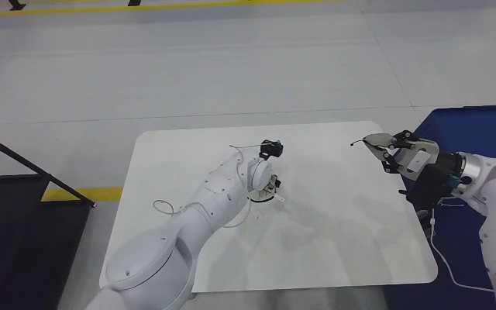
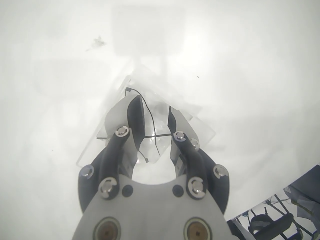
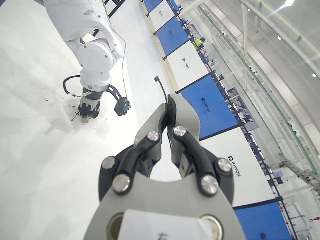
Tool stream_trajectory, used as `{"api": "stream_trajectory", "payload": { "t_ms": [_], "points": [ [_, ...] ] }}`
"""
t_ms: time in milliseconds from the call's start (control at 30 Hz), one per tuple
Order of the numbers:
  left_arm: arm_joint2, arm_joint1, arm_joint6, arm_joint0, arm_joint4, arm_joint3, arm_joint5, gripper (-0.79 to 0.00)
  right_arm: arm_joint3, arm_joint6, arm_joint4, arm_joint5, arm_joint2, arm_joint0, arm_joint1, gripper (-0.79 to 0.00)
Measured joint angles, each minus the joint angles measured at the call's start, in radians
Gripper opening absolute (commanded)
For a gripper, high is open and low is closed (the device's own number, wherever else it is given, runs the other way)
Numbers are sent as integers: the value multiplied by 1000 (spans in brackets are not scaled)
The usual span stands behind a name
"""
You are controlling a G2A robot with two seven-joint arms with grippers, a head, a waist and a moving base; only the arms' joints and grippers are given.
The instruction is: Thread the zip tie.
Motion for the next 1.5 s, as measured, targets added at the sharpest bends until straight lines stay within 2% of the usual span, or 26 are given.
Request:
{"api": "stream_trajectory", "payload": {
  "t_ms": [200,233,333,600,800,900,1067,1167,1267,1333,1500],
  "points": [
    [-15,-10,-5,4,5,22,13,-579,0,0,0,0,0,0,0,-785],
    [-17,-13,-12,4,8,27,16,-603,0,0,0,0,0,0,0,-785],
    [-18,-20,-18,5,20,39,31,-785,0,0,0,0,0,0,0,-785],
    [-34,-32,-38,-10,38,40,43,-785,0,0,0,0,0,0,0,-785],
    [-58,-30,-79,-35,46,-21,62,-785,0,0,0,0,0,0,0,-785],
    [-81,-17,-102,-46,49,-80,78,-785,0,0,0,0,0,0,0,-785],
    [-149,36,-144,-29,65,-213,141,-785,0,0,0,0,0,0,0,-785],
    [-185,73,-164,4,103,-266,198,-622,0,0,0,0,0,0,0,-785],
    [-192,97,-190,41,158,-308,238,-619,0,0,0,0,0,0,0,-785],
    [-198,106,-206,64,175,-335,248,-643,0,0,0,0,0,0,0,-785],
    [-214,117,-219,98,193,-365,245,-650,0,0,0,0,0,0,0,-785]
  ]
}}
